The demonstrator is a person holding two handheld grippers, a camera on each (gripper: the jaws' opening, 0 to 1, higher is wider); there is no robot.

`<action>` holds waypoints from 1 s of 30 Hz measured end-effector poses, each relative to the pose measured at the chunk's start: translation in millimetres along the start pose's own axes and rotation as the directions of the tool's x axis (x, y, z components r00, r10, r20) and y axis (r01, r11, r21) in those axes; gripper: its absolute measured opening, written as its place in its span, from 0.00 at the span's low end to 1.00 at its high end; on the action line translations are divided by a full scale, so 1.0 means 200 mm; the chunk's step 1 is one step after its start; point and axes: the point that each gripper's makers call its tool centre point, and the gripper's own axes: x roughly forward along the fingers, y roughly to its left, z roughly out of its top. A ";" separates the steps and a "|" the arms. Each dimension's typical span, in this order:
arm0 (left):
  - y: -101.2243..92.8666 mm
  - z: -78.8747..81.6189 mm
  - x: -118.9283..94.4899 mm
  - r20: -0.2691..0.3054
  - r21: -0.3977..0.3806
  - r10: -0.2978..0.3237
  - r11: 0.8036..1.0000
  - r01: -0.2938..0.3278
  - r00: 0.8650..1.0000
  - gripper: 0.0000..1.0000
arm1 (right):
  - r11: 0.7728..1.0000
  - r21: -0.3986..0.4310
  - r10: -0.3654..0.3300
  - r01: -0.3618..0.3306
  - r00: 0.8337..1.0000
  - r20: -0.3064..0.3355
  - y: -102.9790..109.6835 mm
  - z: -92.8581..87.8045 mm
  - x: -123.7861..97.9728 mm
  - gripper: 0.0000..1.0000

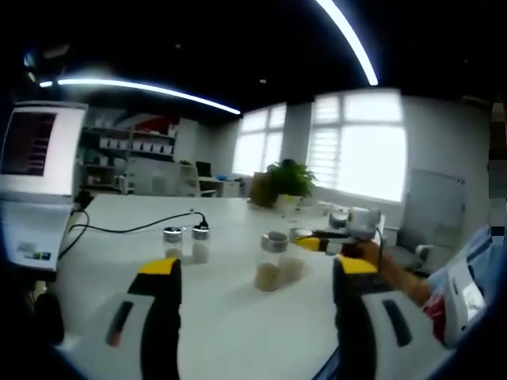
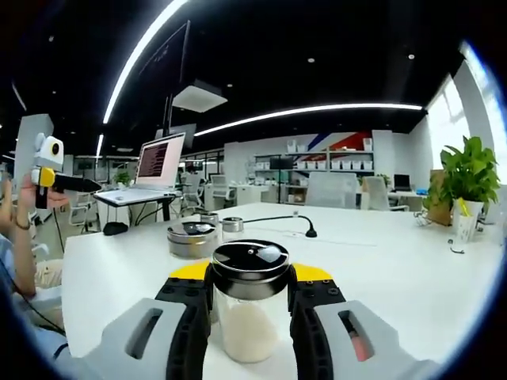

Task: Rotate the seasoning bottle until the label or dispensing opening points toward the visible target arrow and the bottle remains upright within the marked orientation range

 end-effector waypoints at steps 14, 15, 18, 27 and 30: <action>0.01 0.00 0.00 -0.001 0.000 0.004 1.000 -0.004 1.000 0.83 | 0.988 0.000 0.153 -0.154 0.988 -0.034 -0.01 0.00 0.00 0.36; 0.01 0.00 0.00 -0.003 0.000 0.004 1.000 -0.004 1.000 0.83 | 0.984 0.001 0.178 -0.178 0.983 -0.043 -0.01 0.00 0.00 0.36; 0.01 0.01 0.00 0.005 0.005 0.001 1.000 -0.001 1.000 0.83 | 0.973 -0.004 0.230 -0.230 0.972 -0.057 -0.01 0.00 0.01 0.36; 0.00 -0.01 0.01 -0.013 0.009 -0.006 1.000 0.006 1.000 0.83 | 0.930 -0.005 0.368 -0.369 0.929 -0.032 -0.02 0.00 0.01 0.36; -0.01 -0.02 0.02 -0.016 0.006 -0.011 1.000 0.011 1.000 0.83 | 0.911 -0.005 0.413 -0.413 0.911 -0.017 -0.02 0.00 0.01 0.36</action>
